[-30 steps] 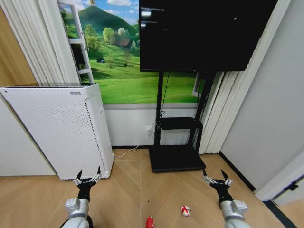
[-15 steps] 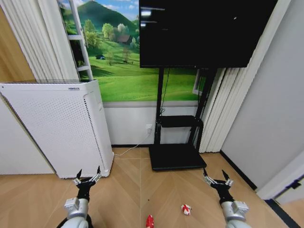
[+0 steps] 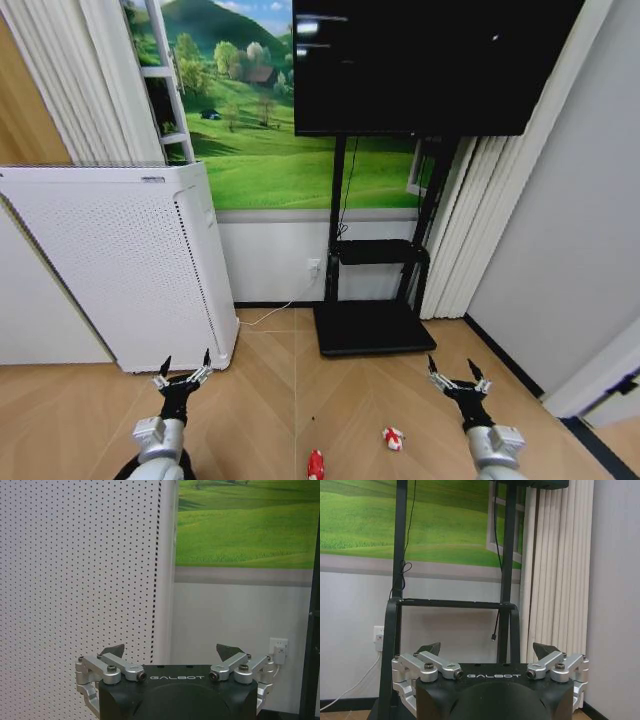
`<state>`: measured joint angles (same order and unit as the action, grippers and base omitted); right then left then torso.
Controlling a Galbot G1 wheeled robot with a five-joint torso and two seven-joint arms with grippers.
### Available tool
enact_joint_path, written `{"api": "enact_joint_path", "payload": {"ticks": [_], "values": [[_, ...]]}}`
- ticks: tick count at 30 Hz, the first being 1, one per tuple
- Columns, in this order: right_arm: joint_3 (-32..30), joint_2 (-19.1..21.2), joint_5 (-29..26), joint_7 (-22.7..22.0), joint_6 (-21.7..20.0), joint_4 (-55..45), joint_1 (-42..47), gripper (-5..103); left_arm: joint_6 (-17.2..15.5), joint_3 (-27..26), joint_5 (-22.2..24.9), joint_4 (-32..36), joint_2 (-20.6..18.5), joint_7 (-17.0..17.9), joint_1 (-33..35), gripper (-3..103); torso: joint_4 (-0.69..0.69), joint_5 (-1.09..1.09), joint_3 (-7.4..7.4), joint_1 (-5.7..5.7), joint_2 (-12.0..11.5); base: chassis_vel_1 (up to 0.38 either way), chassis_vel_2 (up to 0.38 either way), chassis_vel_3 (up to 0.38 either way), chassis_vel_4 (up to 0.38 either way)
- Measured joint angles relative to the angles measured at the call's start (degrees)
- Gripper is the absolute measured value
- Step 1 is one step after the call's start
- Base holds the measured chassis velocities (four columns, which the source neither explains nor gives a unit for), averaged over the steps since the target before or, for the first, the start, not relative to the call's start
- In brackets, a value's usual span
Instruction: Pick up the trash bin and place the garbage on the floor into it.
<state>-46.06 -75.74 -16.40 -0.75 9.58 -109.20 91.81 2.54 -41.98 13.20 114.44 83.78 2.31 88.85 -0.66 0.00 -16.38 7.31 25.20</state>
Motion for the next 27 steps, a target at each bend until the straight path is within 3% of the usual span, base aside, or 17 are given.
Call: {"api": "enact_joint_path", "payload": {"ticks": [18,27], "values": [[0.0,-0.2,0.2,0.2,0.1,0.0,0.0,100,0.2,-0.1,0.4,-0.7,-0.1,-0.6,-0.4,100,0.00,0.00,2.03,-1.14,-3.2,0.000,0.000,0.000,0.000],[0.0,-0.1,0.2,0.2,0.1,0.4,-0.3,100,0.2,0.0,0.2,-1.1,0.0,-0.6,-0.8,100,0.00,0.00,4.20,-2.12,-6.3,0.000,0.000,0.000,0.000]]}}
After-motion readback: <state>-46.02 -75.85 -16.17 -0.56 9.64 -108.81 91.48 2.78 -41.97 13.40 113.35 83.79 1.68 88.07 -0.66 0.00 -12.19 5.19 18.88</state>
